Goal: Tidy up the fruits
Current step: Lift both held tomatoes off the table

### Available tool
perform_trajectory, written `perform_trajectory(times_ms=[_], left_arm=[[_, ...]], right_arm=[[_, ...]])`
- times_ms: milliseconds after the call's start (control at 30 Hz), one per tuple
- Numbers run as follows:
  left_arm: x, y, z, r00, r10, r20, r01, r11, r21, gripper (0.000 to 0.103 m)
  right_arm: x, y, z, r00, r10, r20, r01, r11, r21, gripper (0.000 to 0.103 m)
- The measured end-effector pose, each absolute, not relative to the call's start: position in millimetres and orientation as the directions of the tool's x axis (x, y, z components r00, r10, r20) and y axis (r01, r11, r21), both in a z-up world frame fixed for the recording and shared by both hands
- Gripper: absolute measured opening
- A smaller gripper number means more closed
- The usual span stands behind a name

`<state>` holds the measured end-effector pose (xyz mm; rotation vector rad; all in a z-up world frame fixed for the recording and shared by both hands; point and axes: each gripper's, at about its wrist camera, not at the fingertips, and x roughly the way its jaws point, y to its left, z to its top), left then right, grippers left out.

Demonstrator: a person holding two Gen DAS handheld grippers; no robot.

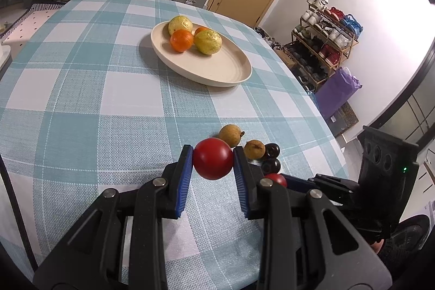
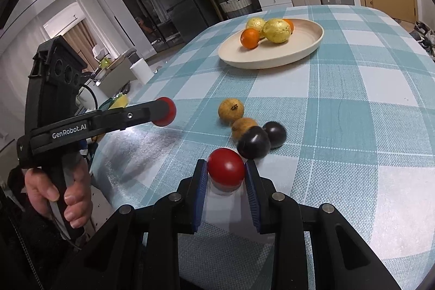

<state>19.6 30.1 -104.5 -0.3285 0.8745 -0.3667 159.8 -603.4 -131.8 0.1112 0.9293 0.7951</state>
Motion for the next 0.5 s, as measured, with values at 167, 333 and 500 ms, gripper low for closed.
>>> perform_trajectory(times_ms=[167,333,500], left_arm=[[19.8,29.8,-104.8,0.587,-0.440,-0.679,0.176,0.889,-0.423,0.027],[24.0,28.5,-102.7,0.589,-0.437,-0.680,0.177,0.890,-0.419,0.027],[32.2,26.1,-99.9,0.589,-0.437,-0.680,0.182,0.892,-0.415,0.027]], right_arm=[[158.8,-602.7,-138.5,0.323,0.655,-0.683,-0.560,0.714,0.420,0.029],[153.9,-606.4,-130.9,0.330,0.677,-0.657,-0.578,0.696,0.427,0.029],[153.6,-609.1,-120.7,0.344,0.703,-0.622,-0.595,0.676,0.435,0.029]])
